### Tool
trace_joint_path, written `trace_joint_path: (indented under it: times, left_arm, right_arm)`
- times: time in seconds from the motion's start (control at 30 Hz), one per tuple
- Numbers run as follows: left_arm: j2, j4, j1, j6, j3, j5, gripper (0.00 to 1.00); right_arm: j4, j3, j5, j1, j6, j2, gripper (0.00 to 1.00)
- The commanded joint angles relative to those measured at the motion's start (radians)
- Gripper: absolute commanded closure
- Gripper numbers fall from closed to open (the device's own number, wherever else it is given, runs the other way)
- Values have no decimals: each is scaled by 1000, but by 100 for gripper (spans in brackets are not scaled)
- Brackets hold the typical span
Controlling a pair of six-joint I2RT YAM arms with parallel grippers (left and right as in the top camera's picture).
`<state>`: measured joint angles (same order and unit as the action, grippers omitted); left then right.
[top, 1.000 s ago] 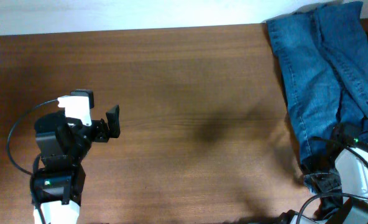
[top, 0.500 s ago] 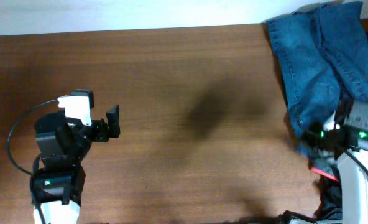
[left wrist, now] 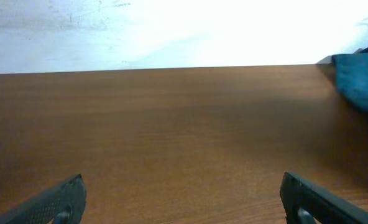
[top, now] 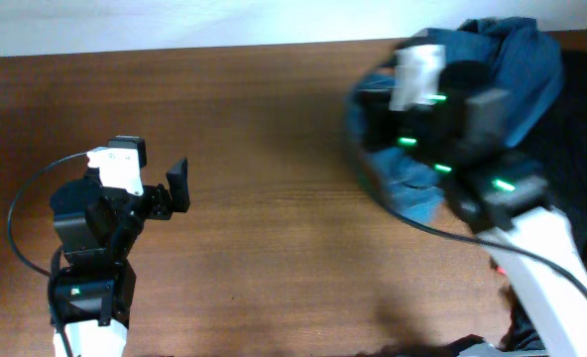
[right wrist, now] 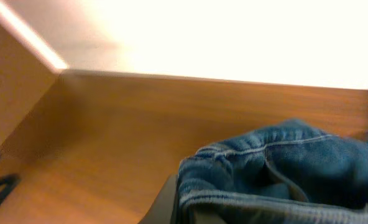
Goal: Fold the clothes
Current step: 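Lift the jeans with the right gripper and drag them toward the table center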
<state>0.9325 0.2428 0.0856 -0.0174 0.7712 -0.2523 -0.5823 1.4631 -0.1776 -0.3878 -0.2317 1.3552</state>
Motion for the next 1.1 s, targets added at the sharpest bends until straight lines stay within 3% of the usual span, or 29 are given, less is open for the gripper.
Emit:
trace_joint_path:
  times: [0.0, 0.1, 0.17, 0.27, 0.47, 0.7, 0.87, 1.07]
  left_arm:
    - [2, -3, 4, 6, 21, -14, 1]
    - [2, -4, 4, 6, 21, -14, 1]
    - [2, -3, 4, 6, 21, -14, 1]
    - [2, -4, 4, 6, 21, -14, 1]
    - [2, -2, 4, 7, 21, -16, 0]
    - [3, 34, 4, 7, 21, -18, 1]
    - [6, 35, 4, 7, 21, -18, 1]
    - [11, 36, 4, 7, 21, -18, 1]
  right_arm:
    - [64, 15, -29, -97, 14, 126, 92]
    - [90, 15, -29, -144, 15, 214, 56]
    - [81, 15, -26, -143, 15, 229, 25]
    - [49, 23, -2, -108, 15, 207, 12]
    - [-161, 50, 61, 59, 45, 121, 9]
    - [-421, 26, 39, 187, 281, 152, 5]
    - [-471, -8, -26, 173, 477, 239, 2]
    - [-427, -14, -21, 172, 562, 346, 1]
